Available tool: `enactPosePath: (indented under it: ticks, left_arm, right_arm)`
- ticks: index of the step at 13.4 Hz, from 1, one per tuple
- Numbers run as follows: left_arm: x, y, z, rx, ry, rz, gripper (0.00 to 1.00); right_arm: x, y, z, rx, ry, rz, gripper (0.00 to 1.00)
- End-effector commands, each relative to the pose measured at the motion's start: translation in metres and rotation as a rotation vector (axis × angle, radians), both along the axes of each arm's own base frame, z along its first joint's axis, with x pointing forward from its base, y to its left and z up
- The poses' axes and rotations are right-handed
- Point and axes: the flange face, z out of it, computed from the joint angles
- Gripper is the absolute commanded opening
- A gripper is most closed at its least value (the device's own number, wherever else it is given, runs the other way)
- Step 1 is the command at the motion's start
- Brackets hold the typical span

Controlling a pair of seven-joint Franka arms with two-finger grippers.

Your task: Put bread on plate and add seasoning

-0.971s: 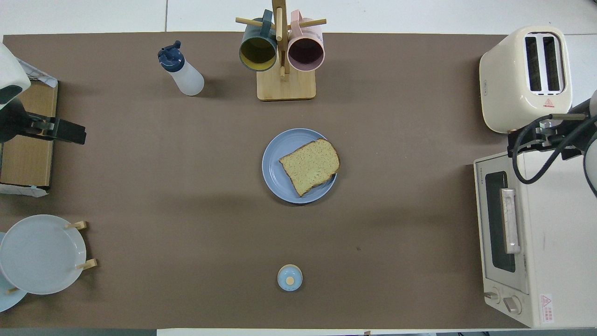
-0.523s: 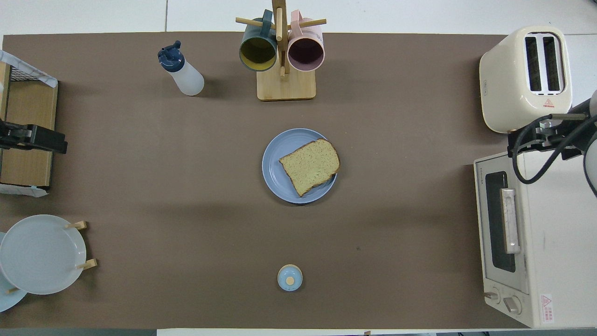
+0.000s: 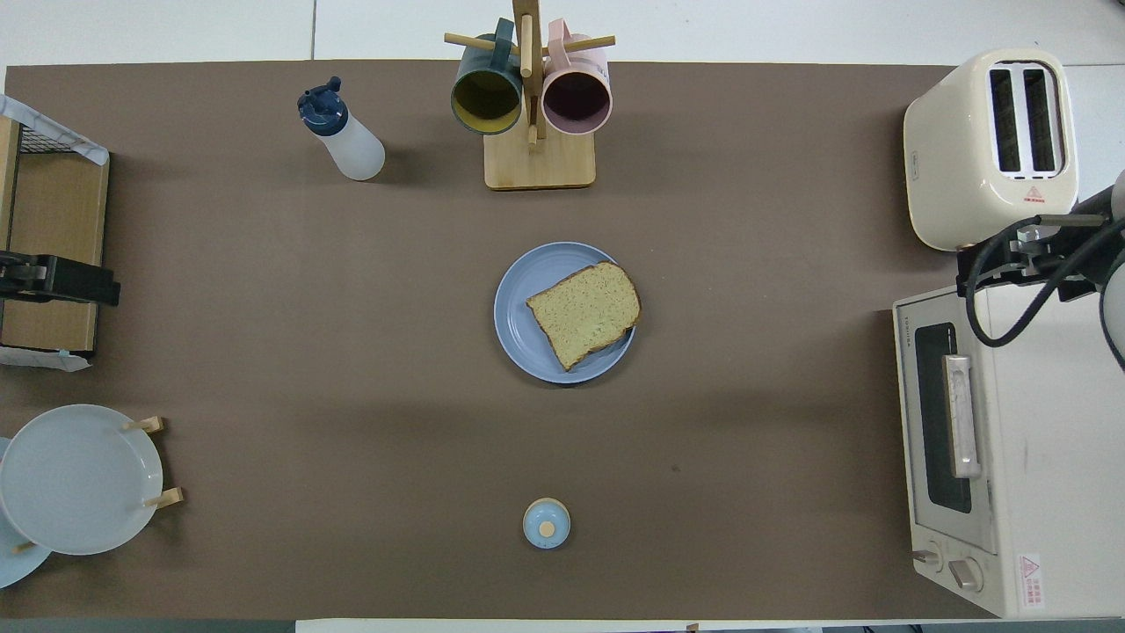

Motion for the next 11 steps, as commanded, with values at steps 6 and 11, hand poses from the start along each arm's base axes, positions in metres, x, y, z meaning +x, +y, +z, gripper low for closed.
enactPosePath:
  ticks: [6,11]
  left_arm:
    - [0.013,-0.005,0.014,-0.066,0.028,0.055,1.00]
    - [0.011,-0.005,0.010,-0.064,0.036,0.050,1.00]
  right_arm:
    - [-0.003,-0.003,0.004,0.024,-0.002,0.014,1.00]
    - [-0.003,-0.003,0.004,0.024,-0.002,0.014,1.00]
